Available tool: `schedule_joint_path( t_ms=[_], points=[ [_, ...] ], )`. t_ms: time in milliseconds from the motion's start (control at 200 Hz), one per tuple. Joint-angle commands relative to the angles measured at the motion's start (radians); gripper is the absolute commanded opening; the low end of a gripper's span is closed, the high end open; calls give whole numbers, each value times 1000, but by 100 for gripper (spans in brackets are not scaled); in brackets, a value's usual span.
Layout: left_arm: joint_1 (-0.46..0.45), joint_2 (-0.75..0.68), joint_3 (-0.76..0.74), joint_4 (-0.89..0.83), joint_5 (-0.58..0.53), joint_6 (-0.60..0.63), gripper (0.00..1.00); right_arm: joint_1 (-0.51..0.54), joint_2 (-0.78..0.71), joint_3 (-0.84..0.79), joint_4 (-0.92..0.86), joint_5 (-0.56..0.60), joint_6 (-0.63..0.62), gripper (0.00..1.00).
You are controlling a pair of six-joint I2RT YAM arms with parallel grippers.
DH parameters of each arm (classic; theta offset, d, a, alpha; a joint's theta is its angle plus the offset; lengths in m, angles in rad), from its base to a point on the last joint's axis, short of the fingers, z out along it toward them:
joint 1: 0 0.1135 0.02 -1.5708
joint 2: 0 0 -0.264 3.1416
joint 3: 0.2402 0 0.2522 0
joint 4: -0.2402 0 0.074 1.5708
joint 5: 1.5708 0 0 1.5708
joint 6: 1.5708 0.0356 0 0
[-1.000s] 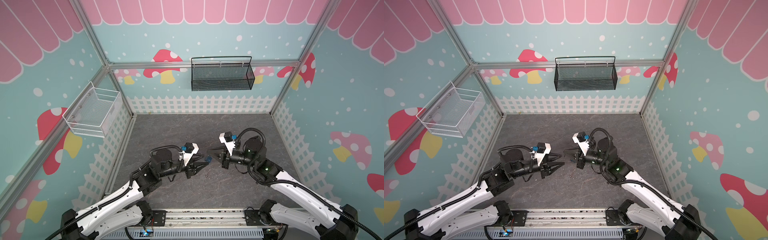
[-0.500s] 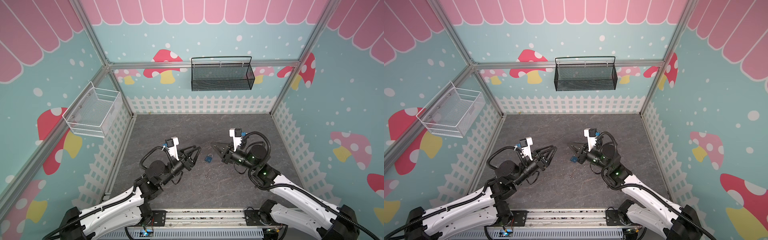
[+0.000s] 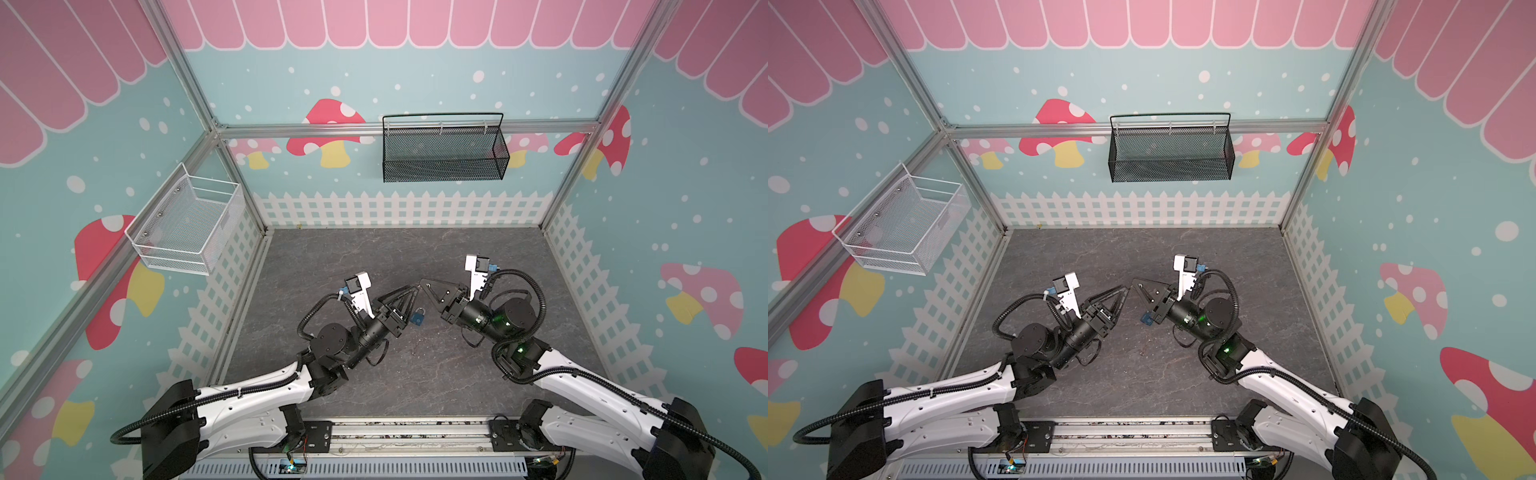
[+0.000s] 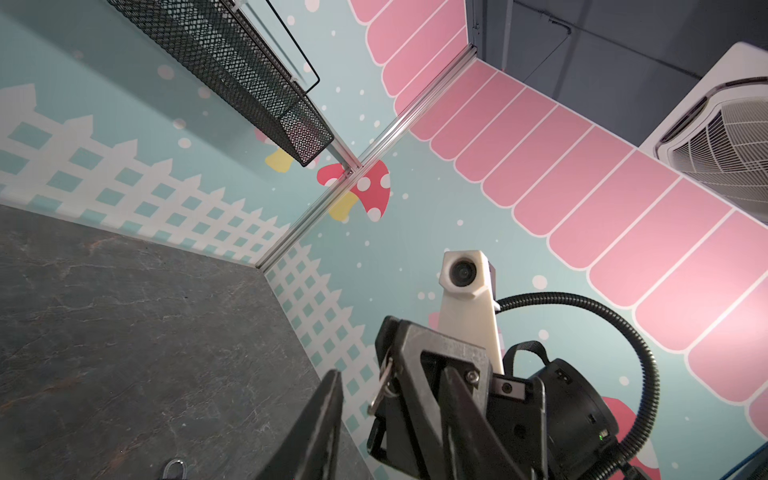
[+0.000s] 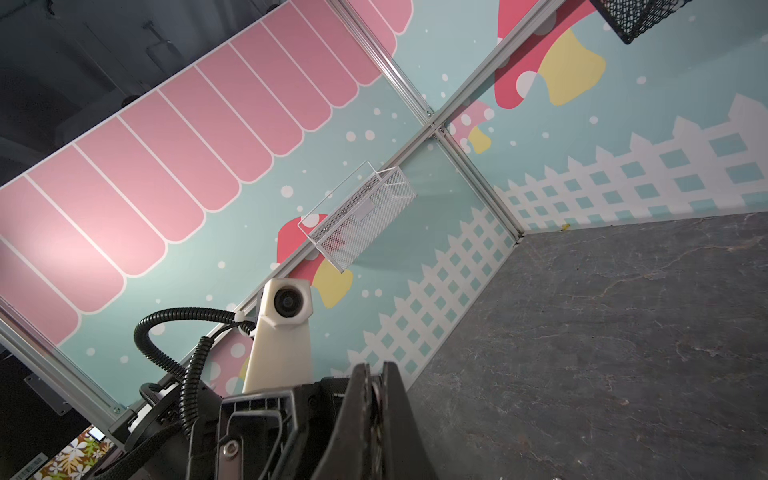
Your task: Unlock with the key
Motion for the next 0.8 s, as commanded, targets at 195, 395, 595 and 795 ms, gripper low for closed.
schedule_joint_path(
  t_ms=[195, 395, 595, 795],
  points=[
    [-9, 63, 41, 141, 3, -23, 25, 19, -8, -34, 94, 46, 60, 0],
    [-10, 98, 59, 162, 19, -25, 17, 23, -19, -47, 105, 57, 65, 0],
    [-10, 122, 55, 220, 19, -38, 12, 25, -32, -59, 111, 72, 67, 0],
    [-11, 145, 70, 219, 22, -49, 10, 26, -28, -61, 127, 66, 67, 0]
  ],
)
